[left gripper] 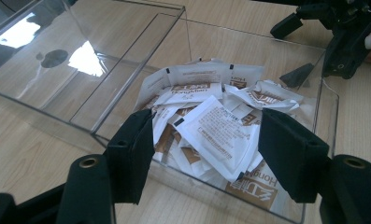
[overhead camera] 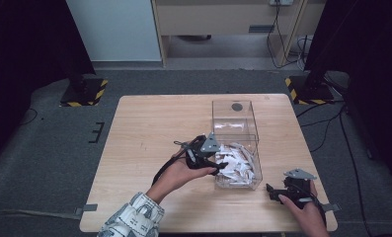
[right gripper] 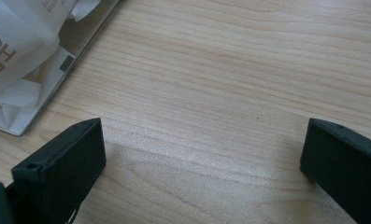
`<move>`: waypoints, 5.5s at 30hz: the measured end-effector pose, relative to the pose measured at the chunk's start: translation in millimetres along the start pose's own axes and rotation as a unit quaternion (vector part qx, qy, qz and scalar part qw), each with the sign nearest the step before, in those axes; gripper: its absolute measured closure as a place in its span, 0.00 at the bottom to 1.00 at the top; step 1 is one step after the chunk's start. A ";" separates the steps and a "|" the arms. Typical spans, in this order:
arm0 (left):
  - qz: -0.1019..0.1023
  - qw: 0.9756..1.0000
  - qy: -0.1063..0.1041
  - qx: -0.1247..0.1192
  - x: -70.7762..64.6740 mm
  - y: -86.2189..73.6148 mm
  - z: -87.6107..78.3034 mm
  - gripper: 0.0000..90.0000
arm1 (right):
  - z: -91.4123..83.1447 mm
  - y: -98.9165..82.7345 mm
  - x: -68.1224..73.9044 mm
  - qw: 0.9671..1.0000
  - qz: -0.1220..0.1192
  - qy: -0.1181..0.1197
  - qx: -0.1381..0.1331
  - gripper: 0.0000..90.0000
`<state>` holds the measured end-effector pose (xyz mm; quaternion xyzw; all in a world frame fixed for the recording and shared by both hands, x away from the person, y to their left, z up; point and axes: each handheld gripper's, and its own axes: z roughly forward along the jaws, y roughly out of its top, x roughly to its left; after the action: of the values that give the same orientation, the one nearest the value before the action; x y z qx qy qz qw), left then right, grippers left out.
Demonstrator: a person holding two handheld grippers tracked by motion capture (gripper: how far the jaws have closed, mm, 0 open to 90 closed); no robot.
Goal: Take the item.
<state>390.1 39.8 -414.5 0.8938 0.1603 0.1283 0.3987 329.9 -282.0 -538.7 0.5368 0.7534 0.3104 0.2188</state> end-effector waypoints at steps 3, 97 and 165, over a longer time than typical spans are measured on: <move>0.000 1.000 -0.001 0.007 -0.3 5.3 7.6 0.41 | 0.0 0.0 0.0 1.000 0.000 0.000 0.000 0.01; -0.038 0.999 -0.031 -0.008 21.8 22.8 8.1 0.98 | 0.0 0.0 -0.1 1.000 0.000 0.000 0.000 0.01; -0.068 0.995 0.028 -0.070 61.6 18.9 -65.8 0.98 | 0.0 0.0 -0.1 1.000 0.000 0.000 0.000 0.01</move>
<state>426.5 96.0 -351.3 0.8468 0.2227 0.1372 0.4632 329.9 -282.1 -538.7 0.5365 0.7536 0.3106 0.2184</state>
